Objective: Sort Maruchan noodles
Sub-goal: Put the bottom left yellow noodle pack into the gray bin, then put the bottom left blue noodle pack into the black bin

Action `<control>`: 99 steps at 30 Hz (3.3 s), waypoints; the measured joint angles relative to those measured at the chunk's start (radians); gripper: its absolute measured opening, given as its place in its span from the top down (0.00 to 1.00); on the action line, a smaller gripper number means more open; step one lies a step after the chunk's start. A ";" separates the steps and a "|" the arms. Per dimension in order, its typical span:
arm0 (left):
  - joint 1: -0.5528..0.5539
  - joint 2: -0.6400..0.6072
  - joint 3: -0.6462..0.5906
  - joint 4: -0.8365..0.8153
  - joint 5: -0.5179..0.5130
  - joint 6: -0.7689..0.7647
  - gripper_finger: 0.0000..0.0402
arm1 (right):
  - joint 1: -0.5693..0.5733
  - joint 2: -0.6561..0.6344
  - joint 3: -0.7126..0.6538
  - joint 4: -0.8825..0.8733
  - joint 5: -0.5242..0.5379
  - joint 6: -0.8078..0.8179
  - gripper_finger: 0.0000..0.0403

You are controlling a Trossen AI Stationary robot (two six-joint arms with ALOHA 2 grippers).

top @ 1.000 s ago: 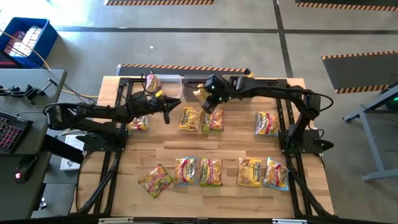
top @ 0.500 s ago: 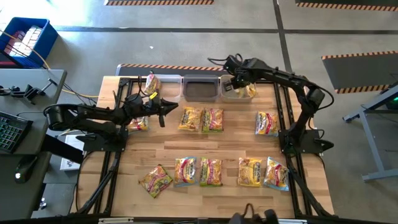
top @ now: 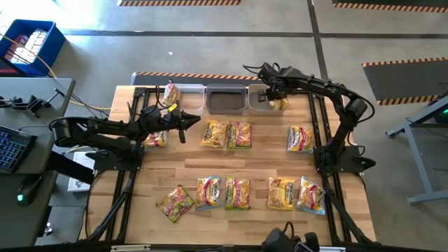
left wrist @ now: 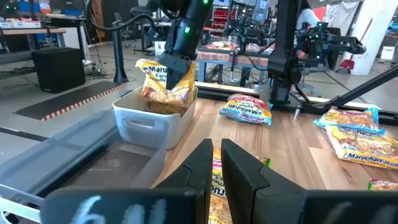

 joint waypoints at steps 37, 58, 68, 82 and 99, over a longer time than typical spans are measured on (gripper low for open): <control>0.000 0.000 0.000 0.000 -0.001 -0.016 0.94 | -0.035 0.000 -0.033 0.034 0.062 -0.019 0.59; 0.000 0.000 0.000 -0.070 -0.080 0.000 0.97 | 0.064 -0.208 -0.049 0.178 0.011 -0.342 0.93; 0.000 0.000 0.001 -0.091 0.026 -0.023 1.00 | 0.303 -0.434 -0.660 1.058 -0.117 -0.350 0.98; -0.200 0.051 0.154 -0.444 0.377 -0.040 0.92 | 0.438 -0.439 -0.856 1.471 -0.098 -0.416 1.00; -0.464 0.438 0.400 -0.624 0.423 -0.139 0.65 | 0.498 -0.431 -0.858 1.414 -0.061 -0.481 1.00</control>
